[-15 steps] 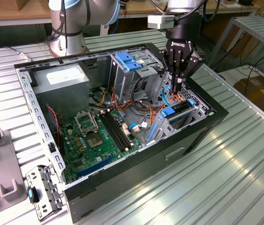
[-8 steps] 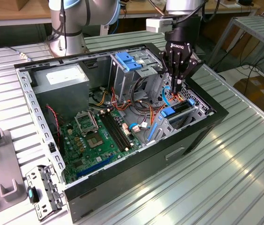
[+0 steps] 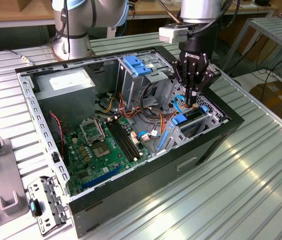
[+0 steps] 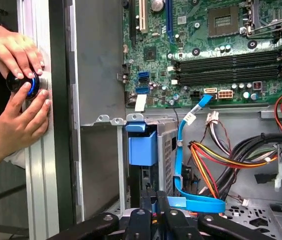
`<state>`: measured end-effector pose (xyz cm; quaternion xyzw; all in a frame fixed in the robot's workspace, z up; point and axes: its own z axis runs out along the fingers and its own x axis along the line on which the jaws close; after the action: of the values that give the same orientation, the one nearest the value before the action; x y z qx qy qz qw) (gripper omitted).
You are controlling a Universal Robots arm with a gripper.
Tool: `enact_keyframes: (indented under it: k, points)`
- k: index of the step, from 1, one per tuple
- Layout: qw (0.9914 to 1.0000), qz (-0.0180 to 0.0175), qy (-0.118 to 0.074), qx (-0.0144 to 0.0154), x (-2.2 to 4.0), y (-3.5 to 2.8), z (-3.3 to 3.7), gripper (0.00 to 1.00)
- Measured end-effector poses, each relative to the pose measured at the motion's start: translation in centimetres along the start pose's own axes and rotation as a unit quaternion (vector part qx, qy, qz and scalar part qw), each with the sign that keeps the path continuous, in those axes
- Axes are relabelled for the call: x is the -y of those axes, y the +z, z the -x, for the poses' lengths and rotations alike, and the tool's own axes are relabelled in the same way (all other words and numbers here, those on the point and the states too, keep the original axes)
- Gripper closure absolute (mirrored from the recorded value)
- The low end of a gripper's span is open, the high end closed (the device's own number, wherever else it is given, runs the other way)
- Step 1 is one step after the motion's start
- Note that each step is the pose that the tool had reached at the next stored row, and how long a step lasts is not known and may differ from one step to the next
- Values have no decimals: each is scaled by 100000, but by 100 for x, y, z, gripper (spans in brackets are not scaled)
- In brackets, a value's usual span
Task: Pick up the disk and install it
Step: 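Insert the second disk wire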
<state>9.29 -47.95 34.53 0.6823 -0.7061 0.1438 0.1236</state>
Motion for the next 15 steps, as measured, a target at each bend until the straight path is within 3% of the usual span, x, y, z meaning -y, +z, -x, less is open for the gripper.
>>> enact_keyframes:
  k: [1, 2, 4, 5, 6, 7, 11, 12, 13, 15]
  points:
    - [100000, -66, 23, 152, -4, 14, -21, 84]
    - [99998, -159, 42, 613, -12, 23, -36, 84]
    - [99985, -266, 23, 1733, -20, 29, -47, 84]
    - [99968, -364, 26, 2521, -26, 34, -55, 84]
    - [99950, -488, 56, 3119, -30, 39, -66, 84]
    - [99936, -622, 91, 3515, -33, 44, -78, 84]
    - [99905, -1726, 406, 3980, -59, 75, -152, 84]
    - [99889, -1996, 507, 4238, -67, 81, -167, 84]
    - [99858, -2240, 620, 4793, -73, 88, -188, 84]
    - [99812, -2434, 736, 5576, -75, 98, -212, 84]
